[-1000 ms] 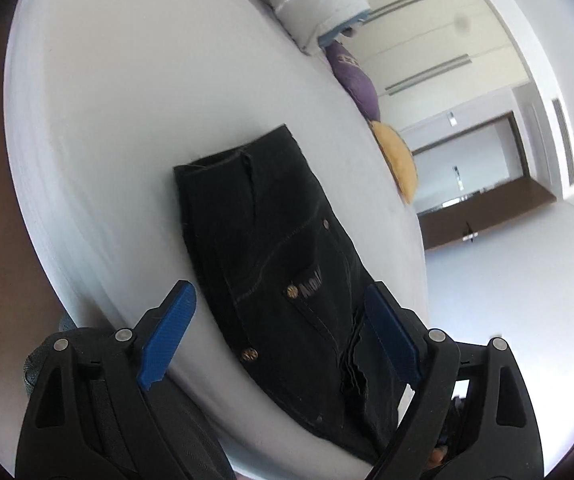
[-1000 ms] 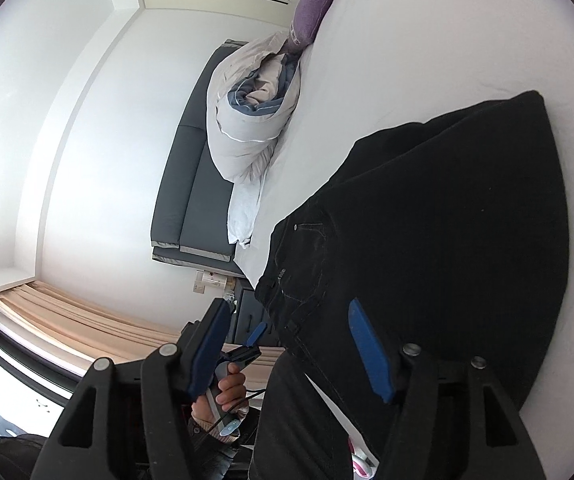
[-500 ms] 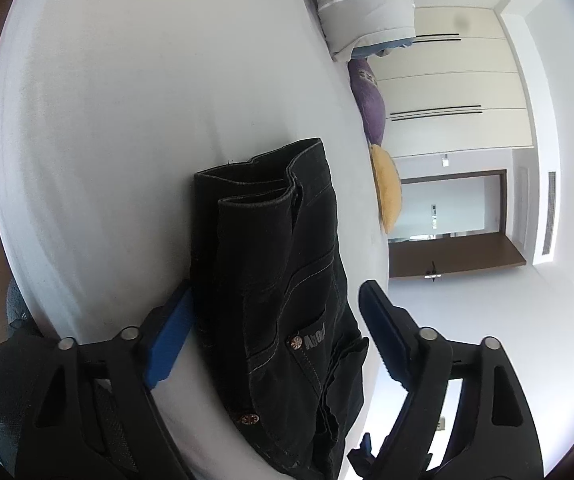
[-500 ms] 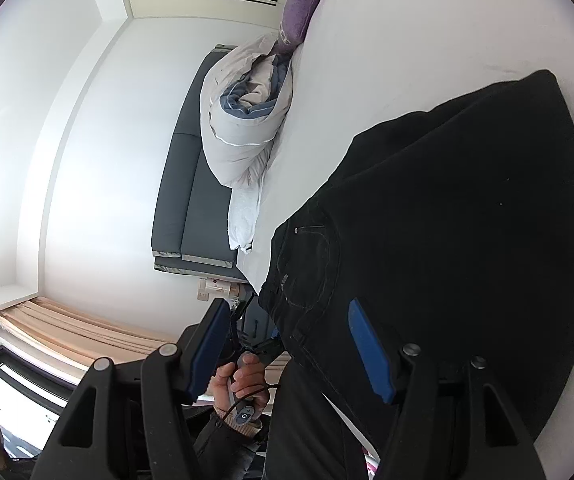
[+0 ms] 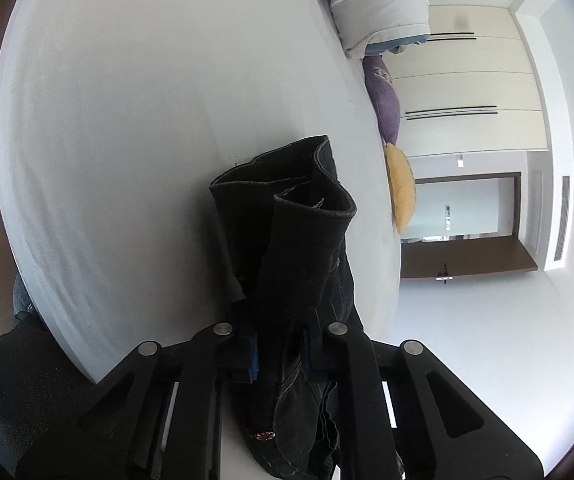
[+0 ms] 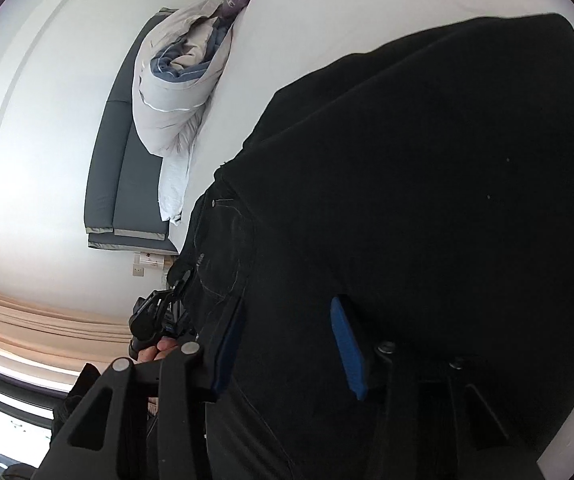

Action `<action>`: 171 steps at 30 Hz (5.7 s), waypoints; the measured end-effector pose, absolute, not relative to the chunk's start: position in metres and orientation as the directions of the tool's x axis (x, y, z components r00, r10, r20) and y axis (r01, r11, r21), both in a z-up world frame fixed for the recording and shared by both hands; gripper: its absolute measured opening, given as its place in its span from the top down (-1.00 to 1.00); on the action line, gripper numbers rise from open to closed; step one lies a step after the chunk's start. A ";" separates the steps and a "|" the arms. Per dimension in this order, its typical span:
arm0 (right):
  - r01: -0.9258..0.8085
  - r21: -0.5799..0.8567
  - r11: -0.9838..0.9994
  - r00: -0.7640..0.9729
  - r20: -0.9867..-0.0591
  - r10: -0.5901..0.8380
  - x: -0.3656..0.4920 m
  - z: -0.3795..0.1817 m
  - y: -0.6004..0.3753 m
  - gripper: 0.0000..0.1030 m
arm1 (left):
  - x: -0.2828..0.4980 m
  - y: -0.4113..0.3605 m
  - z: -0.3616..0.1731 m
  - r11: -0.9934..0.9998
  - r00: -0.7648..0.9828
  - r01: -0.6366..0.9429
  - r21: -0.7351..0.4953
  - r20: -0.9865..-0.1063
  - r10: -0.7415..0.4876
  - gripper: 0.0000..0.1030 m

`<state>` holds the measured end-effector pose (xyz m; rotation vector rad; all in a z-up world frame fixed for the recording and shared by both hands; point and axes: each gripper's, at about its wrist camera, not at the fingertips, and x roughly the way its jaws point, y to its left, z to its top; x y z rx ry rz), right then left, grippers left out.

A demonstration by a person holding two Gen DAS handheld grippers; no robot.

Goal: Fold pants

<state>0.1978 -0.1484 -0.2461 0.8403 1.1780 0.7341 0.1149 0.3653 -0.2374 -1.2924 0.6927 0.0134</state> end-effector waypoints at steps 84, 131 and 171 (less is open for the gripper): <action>-0.141 0.904 0.402 0.477 -0.294 0.828 0.151 -0.192 -0.268 0.34 | 0.092 0.002 -0.124 0.828 0.540 0.533 -0.172 -0.684 -0.490 -0.61; 0.005 0.811 0.585 0.400 -0.537 0.742 0.158 -0.235 -0.263 -0.44 | 0.152 0.152 -0.158 0.870 0.399 0.267 -0.415 -0.774 -0.492 -0.63; -0.218 0.537 0.815 0.562 -0.614 0.555 0.192 -0.106 -0.250 0.63 | 0.233 0.069 -0.069 0.897 0.442 0.360 -0.256 -0.800 -0.406 0.64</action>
